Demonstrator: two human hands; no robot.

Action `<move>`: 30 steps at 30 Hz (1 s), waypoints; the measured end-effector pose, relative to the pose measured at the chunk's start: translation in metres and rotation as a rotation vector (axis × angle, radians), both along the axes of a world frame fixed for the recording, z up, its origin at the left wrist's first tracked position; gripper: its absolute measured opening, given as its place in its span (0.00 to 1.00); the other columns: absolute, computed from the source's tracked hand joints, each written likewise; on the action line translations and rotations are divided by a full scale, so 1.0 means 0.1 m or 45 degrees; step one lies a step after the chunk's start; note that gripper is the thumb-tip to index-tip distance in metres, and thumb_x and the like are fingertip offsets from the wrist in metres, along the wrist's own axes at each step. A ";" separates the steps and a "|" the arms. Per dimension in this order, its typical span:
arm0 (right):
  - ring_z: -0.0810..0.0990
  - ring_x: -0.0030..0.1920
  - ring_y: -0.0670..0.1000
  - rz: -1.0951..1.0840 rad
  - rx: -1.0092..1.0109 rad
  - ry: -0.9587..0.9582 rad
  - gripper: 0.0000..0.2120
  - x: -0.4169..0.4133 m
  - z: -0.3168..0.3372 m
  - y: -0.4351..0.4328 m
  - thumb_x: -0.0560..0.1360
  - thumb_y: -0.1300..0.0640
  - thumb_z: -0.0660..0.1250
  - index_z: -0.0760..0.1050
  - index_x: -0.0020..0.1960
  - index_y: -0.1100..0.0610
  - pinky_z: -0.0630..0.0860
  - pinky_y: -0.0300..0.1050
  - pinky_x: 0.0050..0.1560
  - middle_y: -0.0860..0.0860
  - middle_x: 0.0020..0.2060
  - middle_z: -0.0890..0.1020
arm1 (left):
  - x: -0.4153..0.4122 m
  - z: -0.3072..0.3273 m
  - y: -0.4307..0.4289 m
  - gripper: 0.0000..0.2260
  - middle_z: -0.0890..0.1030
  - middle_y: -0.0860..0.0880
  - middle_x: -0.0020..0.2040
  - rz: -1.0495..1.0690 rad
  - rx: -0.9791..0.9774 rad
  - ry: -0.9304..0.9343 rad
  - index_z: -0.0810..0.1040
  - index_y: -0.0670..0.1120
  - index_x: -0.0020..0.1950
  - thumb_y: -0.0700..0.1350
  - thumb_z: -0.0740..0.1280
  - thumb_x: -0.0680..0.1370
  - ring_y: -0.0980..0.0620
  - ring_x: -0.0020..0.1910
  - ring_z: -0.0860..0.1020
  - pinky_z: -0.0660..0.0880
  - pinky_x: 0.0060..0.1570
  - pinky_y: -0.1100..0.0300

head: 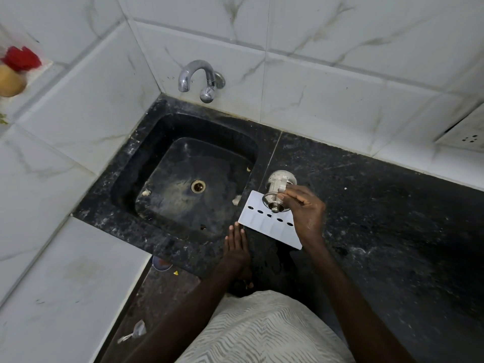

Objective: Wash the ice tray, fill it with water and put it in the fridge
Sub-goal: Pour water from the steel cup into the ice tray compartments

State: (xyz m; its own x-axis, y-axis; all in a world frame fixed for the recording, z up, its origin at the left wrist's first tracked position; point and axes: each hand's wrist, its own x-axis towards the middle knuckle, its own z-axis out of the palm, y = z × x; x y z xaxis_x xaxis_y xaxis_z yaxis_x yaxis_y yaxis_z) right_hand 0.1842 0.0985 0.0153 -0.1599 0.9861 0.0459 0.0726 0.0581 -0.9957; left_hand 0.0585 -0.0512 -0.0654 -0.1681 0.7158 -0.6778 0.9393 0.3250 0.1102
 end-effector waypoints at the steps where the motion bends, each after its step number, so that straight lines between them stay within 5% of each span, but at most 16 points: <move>1: 0.86 0.52 0.49 -0.001 0.006 0.002 0.12 0.00 0.00 0.00 0.70 0.69 0.79 0.87 0.49 0.55 0.82 0.41 0.55 0.50 0.48 0.87 | 0.00 0.00 0.00 0.55 0.32 0.28 0.79 0.003 0.005 0.003 0.34 0.30 0.80 0.54 0.72 0.76 0.28 0.80 0.34 0.39 0.81 0.38; 6: 0.86 0.52 0.47 0.005 0.010 0.020 0.16 0.00 0.00 0.00 0.70 0.67 0.79 0.87 0.48 0.47 0.81 0.37 0.54 0.45 0.48 0.87 | 0.00 0.00 0.00 0.60 0.32 0.28 0.79 0.003 -0.022 -0.006 0.34 0.30 0.80 0.56 0.76 0.73 0.28 0.80 0.33 0.39 0.81 0.38; 14: 0.86 0.50 0.48 -0.092 -0.089 0.008 0.10 -0.12 -0.09 0.03 0.72 0.64 0.78 0.87 0.48 0.50 0.83 0.43 0.52 0.48 0.47 0.87 | 0.00 0.00 0.04 0.62 0.30 0.29 0.78 0.006 -0.074 -0.012 0.33 0.30 0.80 0.55 0.78 0.72 0.28 0.79 0.32 0.39 0.81 0.37; 21: 0.86 0.52 0.51 -0.035 -0.001 -0.065 0.08 -0.27 -0.15 -0.04 0.72 0.66 0.78 0.87 0.50 0.61 0.82 0.47 0.57 0.50 0.48 0.87 | 0.00 -0.01 -0.01 0.49 0.33 0.29 0.80 0.012 0.015 0.008 0.35 0.31 0.80 0.52 0.66 0.78 0.28 0.80 0.34 0.40 0.80 0.38; 30: 0.86 0.53 0.51 0.023 0.066 -0.132 0.08 -0.34 -0.13 -0.08 0.70 0.68 0.79 0.88 0.49 0.64 0.82 0.54 0.59 0.53 0.48 0.87 | -0.01 -0.03 -0.01 0.52 0.33 0.28 0.80 -0.007 0.007 -0.007 0.35 0.30 0.80 0.54 0.69 0.78 0.27 0.80 0.35 0.40 0.80 0.37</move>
